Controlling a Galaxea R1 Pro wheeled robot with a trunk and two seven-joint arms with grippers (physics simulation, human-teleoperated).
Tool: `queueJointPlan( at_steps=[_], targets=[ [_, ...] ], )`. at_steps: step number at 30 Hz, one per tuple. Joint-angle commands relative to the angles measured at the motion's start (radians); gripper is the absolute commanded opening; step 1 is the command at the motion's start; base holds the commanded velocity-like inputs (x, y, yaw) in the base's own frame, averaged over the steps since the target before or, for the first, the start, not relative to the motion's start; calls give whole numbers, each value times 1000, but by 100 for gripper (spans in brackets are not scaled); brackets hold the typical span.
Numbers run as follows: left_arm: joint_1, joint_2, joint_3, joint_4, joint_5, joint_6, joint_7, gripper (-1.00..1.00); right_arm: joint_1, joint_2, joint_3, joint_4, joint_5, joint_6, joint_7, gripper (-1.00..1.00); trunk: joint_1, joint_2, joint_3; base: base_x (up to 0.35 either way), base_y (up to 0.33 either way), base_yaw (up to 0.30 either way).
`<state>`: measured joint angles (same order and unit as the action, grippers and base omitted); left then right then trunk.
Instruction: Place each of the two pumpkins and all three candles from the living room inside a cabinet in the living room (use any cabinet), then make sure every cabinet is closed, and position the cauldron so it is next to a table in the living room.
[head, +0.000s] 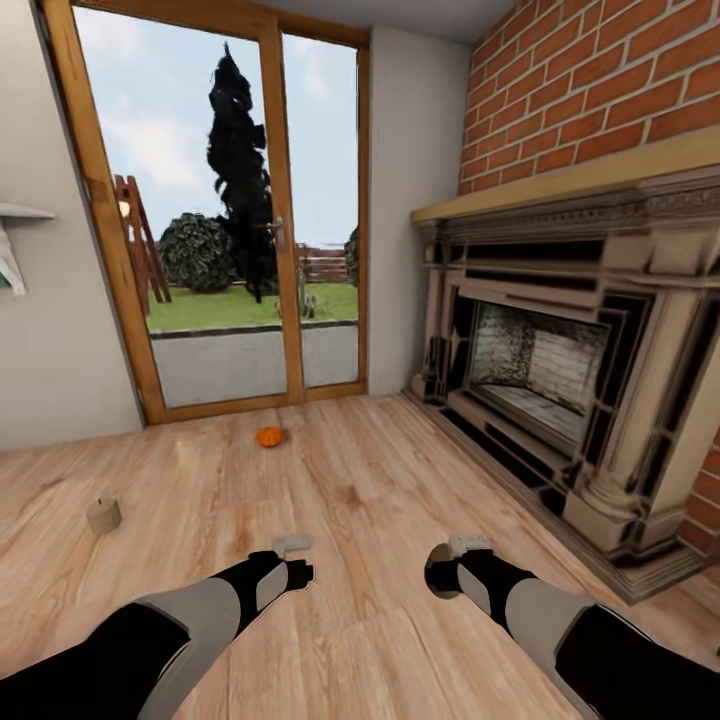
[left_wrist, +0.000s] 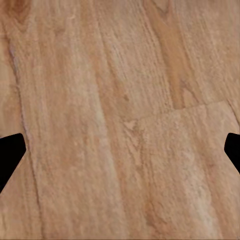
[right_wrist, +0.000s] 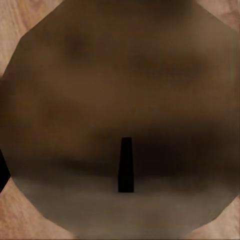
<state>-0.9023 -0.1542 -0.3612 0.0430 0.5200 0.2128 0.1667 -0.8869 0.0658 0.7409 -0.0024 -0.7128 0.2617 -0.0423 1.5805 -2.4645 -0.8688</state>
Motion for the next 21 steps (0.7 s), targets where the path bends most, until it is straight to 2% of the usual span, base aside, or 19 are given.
queueJointPlan(
  at_steps=[1, 21],
  targets=[
    [-1, -1, -8, 1, 9, 2, 2, 100, -1, 0, 9, -1, -10, 4, -4, -100, 0, -1, -2, 334, 0, 292],
    [-1, -1, -8, 1, 9, 2, 2, 100, -1, 0, 9, -1, -10, 4, -4, -100, 0, -1, -13, 334, 0, 292]
  ],
)
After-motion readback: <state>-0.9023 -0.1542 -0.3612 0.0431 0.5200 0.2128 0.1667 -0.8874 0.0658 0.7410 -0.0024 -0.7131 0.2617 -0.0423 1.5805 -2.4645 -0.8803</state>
